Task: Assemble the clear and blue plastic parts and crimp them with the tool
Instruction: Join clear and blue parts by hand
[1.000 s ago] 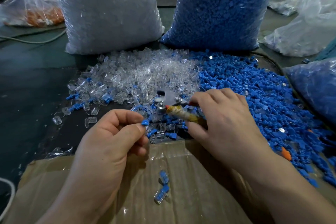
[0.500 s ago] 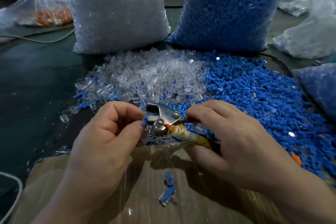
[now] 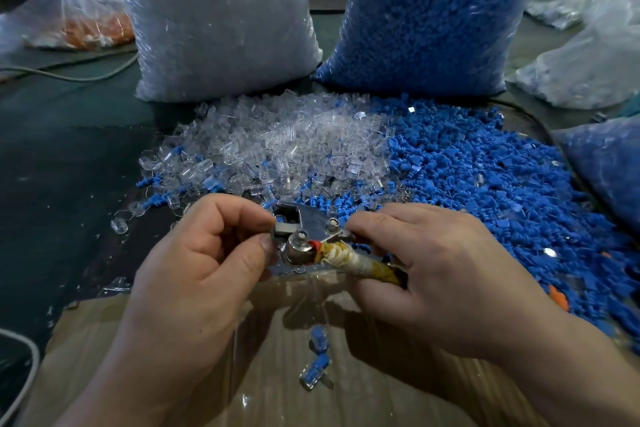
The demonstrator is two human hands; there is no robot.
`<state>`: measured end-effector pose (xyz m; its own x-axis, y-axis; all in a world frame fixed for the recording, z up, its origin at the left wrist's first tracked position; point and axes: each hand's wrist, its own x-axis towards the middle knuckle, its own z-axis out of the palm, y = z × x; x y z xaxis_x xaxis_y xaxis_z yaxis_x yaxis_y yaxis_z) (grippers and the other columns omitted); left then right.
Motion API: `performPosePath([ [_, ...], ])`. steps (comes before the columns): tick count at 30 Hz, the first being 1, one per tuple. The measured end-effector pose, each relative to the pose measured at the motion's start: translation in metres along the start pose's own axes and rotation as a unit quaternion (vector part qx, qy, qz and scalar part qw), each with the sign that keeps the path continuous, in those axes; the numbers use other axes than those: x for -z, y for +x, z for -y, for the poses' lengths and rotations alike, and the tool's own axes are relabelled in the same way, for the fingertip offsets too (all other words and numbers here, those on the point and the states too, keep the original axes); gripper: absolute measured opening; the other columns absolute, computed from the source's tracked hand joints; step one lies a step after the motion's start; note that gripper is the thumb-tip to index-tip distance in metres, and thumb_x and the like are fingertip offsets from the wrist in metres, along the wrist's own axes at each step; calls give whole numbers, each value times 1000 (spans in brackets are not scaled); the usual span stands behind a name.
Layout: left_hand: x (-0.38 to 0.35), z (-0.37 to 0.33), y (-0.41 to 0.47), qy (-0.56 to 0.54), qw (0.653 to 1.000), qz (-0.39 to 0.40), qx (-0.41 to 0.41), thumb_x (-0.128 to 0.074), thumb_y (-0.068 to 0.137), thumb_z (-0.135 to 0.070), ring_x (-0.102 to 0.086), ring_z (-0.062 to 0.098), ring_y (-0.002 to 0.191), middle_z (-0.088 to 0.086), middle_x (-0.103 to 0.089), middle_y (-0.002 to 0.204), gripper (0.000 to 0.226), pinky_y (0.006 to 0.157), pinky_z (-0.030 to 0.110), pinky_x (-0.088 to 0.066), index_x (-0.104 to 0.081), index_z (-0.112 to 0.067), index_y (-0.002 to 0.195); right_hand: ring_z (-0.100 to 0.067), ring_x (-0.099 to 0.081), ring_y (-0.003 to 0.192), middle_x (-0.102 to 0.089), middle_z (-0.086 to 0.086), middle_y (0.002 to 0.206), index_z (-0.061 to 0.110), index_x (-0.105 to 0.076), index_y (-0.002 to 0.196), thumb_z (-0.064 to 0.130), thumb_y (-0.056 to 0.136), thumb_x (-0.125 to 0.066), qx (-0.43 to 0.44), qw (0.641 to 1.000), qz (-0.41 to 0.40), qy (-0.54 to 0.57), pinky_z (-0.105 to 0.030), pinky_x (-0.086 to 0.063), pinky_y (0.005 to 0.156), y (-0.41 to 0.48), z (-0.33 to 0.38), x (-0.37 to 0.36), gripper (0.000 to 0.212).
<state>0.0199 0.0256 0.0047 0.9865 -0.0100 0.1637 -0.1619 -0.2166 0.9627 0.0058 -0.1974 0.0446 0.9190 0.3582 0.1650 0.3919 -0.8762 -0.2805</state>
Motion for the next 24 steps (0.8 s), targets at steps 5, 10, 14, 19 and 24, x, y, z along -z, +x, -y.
performPosePath([
  [5, 1, 2, 6, 35, 998, -34, 30, -70, 90, -12, -68, 9, 60, -3, -72, 76, 27, 50, 22, -54, -69, -39, 89, -18, -55, 94, -64, 7, 102, 22, -61, 123, 56, 79, -48, -43, 998, -34, -28, -37, -49, 83, -1, -9, -6, 58],
  [10, -13, -3, 0, 32, 992, 32, 114, -71, 87, -9, -56, 7, 44, 2, -69, 61, 31, 41, 16, -47, -70, -39, 81, -21, -46, 100, -60, 4, 109, 26, -56, 126, 63, 79, -48, -96, 990, 5, -107, -40, -42, 88, 14, -16, -12, 60],
  [14, -21, -3, -3, 66, 992, 23, 106, -73, 84, -18, -59, 4, 46, -5, -70, 63, 28, 44, 16, -47, -67, -46, 84, -19, -41, 116, -56, 7, 124, 30, -52, 130, 65, 82, -47, -92, 990, 6, -106, -38, -25, 100, 15, -17, -13, 60],
  [19, -22, -7, -7, 123, 989, 2, 78, -70, 75, -37, -63, 2, 57, -18, -70, 71, 24, 57, 28, -49, -63, -52, 92, -20, -57, 93, -65, 6, 100, 26, -65, 102, 50, 88, -48, 8, 993, -98, -65, -39, -43, 82, 10, 11, -15, 33],
  [24, -25, -15, -14, 154, 988, 0, 0, -71, 76, -39, -63, -3, 62, -24, -69, 72, 19, 51, 19, -44, -64, -50, 90, -24, -57, 81, -64, 1, 89, 19, -67, 92, 26, 88, -69, 73, 992, -87, -59, -39, -42, 74, 9, 20, -21, 9],
])
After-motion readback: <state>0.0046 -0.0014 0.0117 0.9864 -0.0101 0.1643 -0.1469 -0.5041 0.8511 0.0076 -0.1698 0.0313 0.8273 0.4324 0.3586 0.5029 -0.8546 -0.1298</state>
